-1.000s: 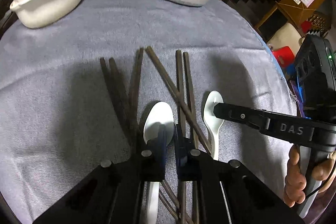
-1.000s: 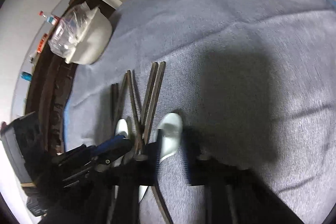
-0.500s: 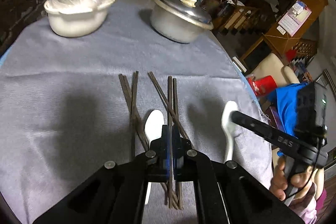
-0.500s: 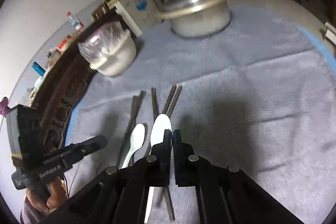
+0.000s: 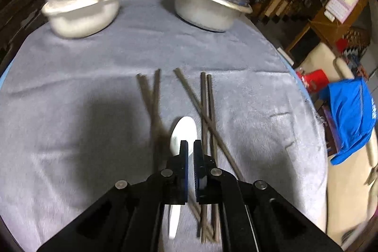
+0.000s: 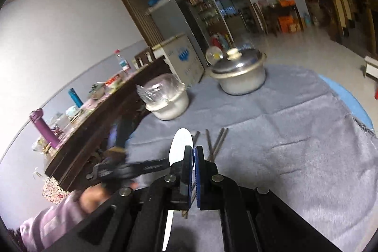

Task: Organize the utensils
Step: 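Lift both white spoons and carry them toward the grey holder cup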

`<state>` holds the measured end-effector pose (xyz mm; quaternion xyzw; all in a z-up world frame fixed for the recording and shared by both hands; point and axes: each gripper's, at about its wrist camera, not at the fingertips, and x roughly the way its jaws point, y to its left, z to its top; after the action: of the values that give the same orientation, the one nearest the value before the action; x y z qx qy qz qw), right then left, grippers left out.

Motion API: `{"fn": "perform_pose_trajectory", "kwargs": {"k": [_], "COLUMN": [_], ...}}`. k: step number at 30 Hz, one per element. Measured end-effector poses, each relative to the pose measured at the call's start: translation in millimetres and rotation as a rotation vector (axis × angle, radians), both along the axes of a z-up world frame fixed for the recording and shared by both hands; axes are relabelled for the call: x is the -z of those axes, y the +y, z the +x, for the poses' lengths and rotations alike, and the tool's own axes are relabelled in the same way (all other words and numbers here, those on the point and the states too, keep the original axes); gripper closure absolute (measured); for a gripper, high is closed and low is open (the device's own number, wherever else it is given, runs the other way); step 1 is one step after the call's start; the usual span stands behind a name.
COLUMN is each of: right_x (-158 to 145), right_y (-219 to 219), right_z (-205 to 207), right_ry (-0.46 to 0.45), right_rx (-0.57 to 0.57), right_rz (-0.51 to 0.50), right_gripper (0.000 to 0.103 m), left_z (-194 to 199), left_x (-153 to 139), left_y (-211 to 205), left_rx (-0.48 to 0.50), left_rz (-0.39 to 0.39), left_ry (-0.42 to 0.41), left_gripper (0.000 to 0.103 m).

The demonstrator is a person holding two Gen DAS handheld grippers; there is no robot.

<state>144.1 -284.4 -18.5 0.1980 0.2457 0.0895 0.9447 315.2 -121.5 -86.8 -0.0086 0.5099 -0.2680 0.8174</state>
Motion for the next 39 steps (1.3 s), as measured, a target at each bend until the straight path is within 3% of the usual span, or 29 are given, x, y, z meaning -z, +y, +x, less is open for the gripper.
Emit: {"fn": "perform_pose_trajectory", "kwargs": {"k": [5,9,15,23,25,28,29,31,32,33,39], "right_x": [7,18,26,22,22,23,22,22,24,25,34], "right_y": [5,2,4,22,27,31,32,35,35,34,25], "right_z": [-9,-6,-1,-12,-14,-16,-18,-21,-22,-22,-19], "right_ry": [-0.005,0.022,0.042,0.021,0.026,0.032,0.028,0.026,0.03,0.035,0.063], "right_rx": [-0.021,-0.023,-0.029,-0.014,-0.014,-0.014,-0.016,-0.02,-0.02,-0.02,-0.016], "right_rz": [0.004,0.019,0.022,-0.022,-0.035,-0.022,-0.023,-0.029,-0.029,-0.028,-0.004], "right_gripper": [0.101,0.101,0.101,0.101,0.101,0.101,0.101,0.101,0.101,0.101,0.101], "left_z": [20,24,13,-13,-18,-7,-2,-2,-4,-3,5], "left_x": [16,34,37,2,-8,-6,0,6,10,14,29], "left_y": [-26,-28,-23,6,10,16,17,11,6,2,-14], "left_rx": [0.042,0.052,0.059,0.035,0.03,0.0,-0.004,0.004,0.019,0.029,0.075], "left_rz": [0.033,0.009,0.027,-0.101,-0.085,-0.081,-0.066,-0.018,0.006,0.018,0.054], "left_ry": [0.027,0.094,0.047,-0.021,-0.06,-0.014,0.016,0.019,0.013,0.009,0.024], "left_gripper": [0.1,0.1,0.102,0.103,0.103,0.103,0.101,0.087,0.073,0.068,0.067]}}
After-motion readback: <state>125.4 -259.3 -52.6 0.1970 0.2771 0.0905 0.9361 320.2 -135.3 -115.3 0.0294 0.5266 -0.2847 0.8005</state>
